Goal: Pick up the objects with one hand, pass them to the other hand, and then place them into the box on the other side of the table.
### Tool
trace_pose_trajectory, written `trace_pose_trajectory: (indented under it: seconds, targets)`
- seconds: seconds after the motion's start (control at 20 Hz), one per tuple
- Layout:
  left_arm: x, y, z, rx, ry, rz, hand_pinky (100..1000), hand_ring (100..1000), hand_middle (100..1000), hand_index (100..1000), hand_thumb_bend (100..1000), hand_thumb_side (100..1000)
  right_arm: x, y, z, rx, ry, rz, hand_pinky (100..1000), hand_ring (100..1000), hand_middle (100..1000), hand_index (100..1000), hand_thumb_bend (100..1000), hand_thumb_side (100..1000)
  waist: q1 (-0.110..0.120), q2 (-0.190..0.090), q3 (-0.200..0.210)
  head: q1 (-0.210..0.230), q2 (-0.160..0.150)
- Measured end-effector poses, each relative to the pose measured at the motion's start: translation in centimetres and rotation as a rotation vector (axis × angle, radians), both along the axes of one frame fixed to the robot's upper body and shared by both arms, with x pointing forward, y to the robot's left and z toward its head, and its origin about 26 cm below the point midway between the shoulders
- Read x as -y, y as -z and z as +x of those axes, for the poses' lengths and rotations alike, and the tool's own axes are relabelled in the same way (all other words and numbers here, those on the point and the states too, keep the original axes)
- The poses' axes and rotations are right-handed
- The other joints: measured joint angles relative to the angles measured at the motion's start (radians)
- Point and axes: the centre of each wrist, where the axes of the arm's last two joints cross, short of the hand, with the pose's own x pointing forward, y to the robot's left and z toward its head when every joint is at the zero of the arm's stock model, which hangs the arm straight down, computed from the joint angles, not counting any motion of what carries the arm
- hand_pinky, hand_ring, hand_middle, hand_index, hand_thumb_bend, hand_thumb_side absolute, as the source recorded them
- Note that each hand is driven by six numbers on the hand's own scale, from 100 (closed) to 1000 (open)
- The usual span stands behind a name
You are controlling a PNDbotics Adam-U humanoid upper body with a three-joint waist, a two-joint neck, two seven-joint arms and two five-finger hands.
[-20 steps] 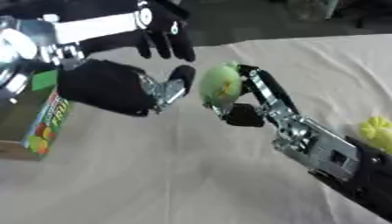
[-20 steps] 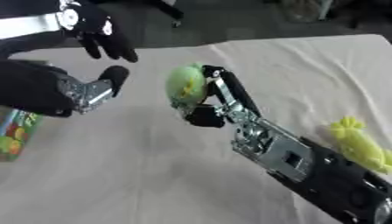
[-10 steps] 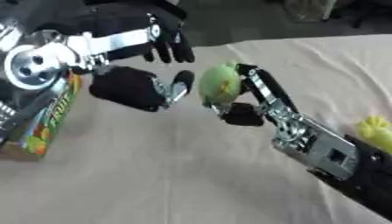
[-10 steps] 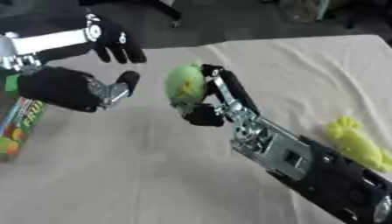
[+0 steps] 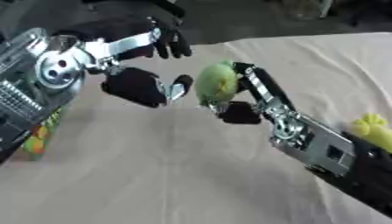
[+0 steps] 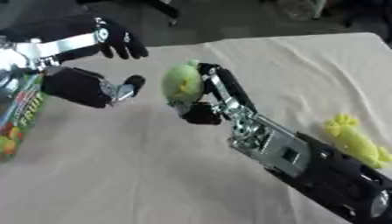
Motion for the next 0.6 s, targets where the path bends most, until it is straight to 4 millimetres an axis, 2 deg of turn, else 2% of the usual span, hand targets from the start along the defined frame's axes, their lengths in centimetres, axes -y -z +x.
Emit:
trace_pose_trajectory:
  seconds: [0.35, 0.6]
  targets:
    - [0.8, 0.1, -0.4, -0.064, 0.002, -0.028, 801, 784, 709, 816, 323, 686, 0.3, -0.4, 0.1, 0.031, 0.02, -0.022, 703, 497, 325, 485, 100, 100, -0.006, 0.0, 0.009, -0.01, 0.0]
    - [1.4, 0.2, -0.8, -0.106, -0.015, -0.045, 811, 785, 703, 809, 367, 711, 0.6, -0.7, 0.2, 0.064, 0.04, -0.037, 700, 497, 328, 483, 100, 100, -0.008, 0.0, 0.014, -0.017, 0.001]
